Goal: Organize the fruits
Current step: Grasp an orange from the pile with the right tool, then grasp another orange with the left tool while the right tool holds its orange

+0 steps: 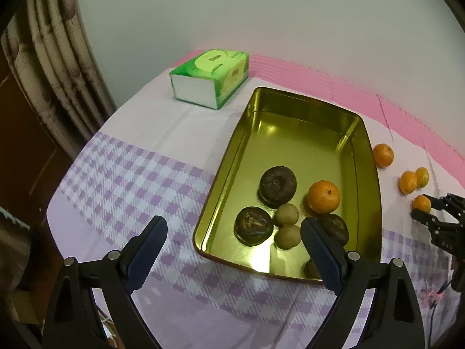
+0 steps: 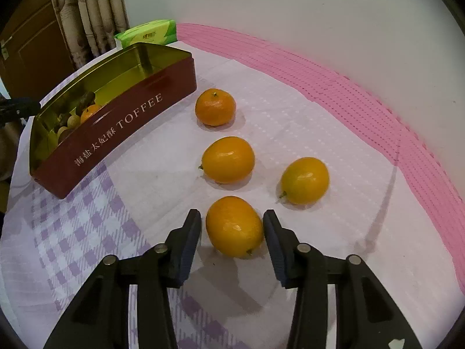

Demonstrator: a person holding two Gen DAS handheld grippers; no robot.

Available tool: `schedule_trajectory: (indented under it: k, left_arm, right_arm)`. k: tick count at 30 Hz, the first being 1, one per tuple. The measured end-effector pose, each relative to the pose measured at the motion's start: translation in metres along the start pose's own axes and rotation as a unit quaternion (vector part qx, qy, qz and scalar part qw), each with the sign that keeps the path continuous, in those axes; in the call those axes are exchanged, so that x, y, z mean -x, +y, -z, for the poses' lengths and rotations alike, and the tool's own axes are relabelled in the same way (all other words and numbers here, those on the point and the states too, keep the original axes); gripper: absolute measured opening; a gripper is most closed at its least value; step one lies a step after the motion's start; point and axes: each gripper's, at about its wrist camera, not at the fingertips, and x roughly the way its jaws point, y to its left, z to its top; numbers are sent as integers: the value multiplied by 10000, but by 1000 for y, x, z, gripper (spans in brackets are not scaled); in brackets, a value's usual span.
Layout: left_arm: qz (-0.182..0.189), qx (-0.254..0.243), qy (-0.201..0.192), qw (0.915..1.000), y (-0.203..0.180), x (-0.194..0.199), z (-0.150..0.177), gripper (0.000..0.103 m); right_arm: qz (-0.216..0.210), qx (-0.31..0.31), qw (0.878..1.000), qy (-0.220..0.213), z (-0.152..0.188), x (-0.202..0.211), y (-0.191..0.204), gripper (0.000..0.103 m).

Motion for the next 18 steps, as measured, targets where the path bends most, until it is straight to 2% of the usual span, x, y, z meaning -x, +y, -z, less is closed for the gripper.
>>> schedule_trajectory:
  k: [1, 5, 8, 12, 18]
  left_arm:
    - [-6, -41, -16, 10000, -3, 1, 0, 93]
    - [50, -290, -106, 9995, -21, 7, -5, 93]
    - [199, -538, -202, 9981, -45, 12, -10, 93]
    - [473, -773, -342, 9953, -80, 18, -19, 93]
    - [822, -1165, -428, 9889, -133, 16, -24, 93]
  right_arm:
    - [26, 21, 10000, -35, 1, -1, 1, 36]
    - [55, -99, 9997, -196, 6, -1, 4, 36]
    - [21, -278, 9992, -287, 12, -1, 2, 35]
    - [202, -565, 9974, -403, 18, 3, -1, 34]
    - [898, -1184, 9877, -488, 32, 10, -32, 34]
